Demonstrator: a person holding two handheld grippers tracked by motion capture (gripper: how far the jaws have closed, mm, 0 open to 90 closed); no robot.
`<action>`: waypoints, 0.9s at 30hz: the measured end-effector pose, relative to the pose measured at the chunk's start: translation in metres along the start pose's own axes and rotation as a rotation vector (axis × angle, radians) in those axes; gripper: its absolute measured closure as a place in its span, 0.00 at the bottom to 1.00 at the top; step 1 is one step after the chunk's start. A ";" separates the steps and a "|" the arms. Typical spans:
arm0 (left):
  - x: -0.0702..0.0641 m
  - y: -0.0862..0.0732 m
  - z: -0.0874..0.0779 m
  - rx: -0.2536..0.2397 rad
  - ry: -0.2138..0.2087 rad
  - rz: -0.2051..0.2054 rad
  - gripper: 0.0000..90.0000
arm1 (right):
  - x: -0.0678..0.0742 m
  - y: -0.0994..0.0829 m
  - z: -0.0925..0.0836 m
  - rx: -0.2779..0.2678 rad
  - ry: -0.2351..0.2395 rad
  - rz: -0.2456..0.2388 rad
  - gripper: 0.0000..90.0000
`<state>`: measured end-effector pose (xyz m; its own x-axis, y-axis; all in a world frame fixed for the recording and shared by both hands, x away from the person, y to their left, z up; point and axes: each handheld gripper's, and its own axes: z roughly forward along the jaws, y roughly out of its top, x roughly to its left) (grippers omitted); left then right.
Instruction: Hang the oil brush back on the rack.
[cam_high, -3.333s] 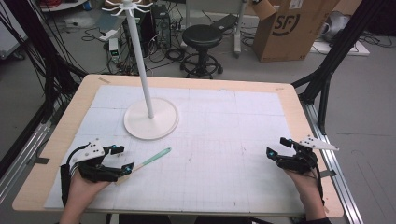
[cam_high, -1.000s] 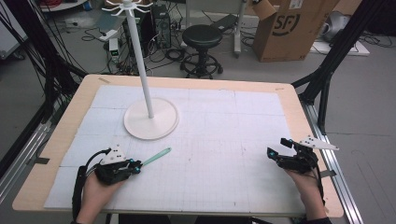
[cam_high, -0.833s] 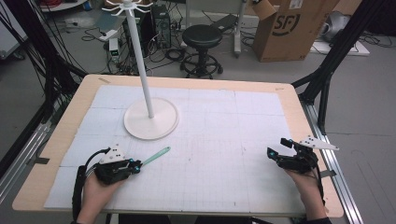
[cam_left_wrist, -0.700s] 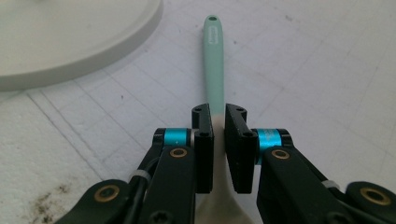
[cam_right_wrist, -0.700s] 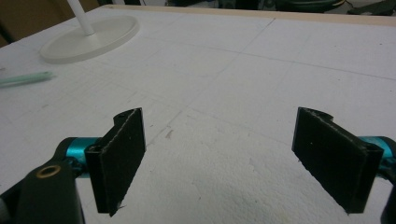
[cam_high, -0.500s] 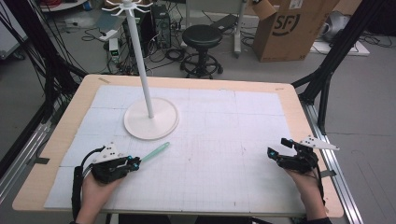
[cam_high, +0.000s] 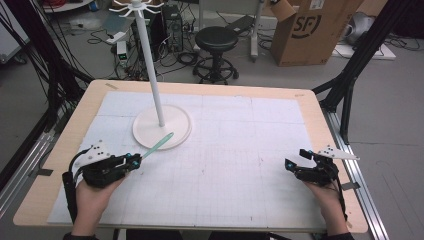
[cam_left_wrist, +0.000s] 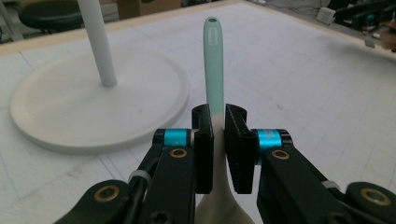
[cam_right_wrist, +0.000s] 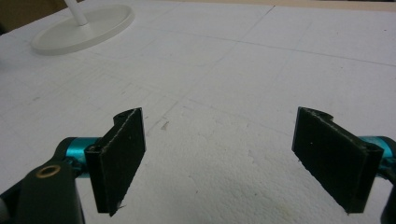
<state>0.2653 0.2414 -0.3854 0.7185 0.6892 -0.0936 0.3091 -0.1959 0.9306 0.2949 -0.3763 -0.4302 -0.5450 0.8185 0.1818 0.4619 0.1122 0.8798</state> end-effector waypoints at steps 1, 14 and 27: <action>0.000 0.005 -0.003 -0.007 0.005 0.004 0.91 | 0.000 0.000 0.001 0.001 0.001 -0.006 0.19; 0.009 0.057 -0.043 -0.145 0.084 0.003 0.91 | -0.002 -0.004 0.005 0.019 -0.002 0.011 0.19; 0.022 0.109 -0.070 -0.209 0.136 0.015 0.91 | -0.002 -0.004 0.006 0.020 -0.002 0.014 0.18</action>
<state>0.2712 0.2845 -0.2616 0.6272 0.7776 -0.0444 0.1536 -0.0676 0.9858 0.2978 -0.3753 -0.4369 -0.5365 0.8215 0.1932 0.4838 0.1118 0.8680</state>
